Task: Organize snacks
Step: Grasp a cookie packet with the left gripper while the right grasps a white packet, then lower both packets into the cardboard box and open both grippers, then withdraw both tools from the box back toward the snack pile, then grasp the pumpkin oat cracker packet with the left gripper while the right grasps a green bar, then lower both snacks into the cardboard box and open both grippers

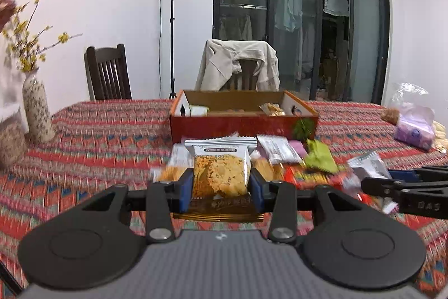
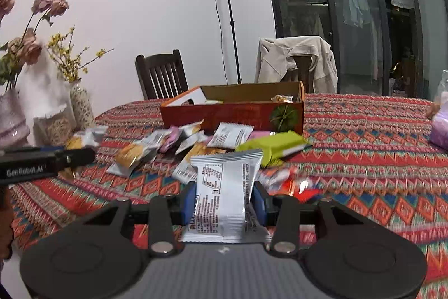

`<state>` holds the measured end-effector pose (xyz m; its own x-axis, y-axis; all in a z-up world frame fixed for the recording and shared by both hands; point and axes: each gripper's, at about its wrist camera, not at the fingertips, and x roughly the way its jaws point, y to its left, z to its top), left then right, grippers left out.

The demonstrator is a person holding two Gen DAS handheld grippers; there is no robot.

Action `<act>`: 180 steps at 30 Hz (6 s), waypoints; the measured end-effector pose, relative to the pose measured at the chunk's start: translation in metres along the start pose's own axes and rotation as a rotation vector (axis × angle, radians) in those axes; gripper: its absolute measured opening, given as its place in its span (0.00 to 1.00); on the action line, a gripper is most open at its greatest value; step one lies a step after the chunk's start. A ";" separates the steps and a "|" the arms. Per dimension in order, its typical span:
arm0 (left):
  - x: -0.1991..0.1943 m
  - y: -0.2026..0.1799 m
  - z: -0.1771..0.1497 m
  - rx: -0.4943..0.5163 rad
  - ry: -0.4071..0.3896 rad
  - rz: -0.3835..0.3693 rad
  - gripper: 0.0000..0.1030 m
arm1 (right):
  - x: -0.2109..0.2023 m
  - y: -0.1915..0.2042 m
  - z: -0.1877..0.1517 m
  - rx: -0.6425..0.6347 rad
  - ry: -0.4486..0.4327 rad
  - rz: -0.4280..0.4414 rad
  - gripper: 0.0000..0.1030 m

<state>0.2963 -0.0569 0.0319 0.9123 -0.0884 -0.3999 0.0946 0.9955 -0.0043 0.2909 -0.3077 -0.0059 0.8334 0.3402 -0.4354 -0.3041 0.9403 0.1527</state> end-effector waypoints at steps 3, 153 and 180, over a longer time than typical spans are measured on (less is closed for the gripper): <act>0.027 0.006 0.034 -0.001 -0.012 -0.012 0.41 | 0.016 -0.013 0.028 -0.006 -0.017 0.025 0.40; -0.008 0.060 -0.011 -0.118 0.070 -0.029 0.46 | 0.036 -0.019 0.034 0.052 -0.002 -0.073 0.32; 0.069 0.060 0.073 -0.084 0.041 -0.067 0.46 | 0.034 -0.041 0.079 0.058 -0.095 0.017 0.32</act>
<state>0.3942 -0.0061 0.0706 0.8880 -0.1550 -0.4330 0.1193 0.9869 -0.1087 0.3679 -0.3346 0.0432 0.8691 0.3525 -0.3470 -0.2934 0.9322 0.2119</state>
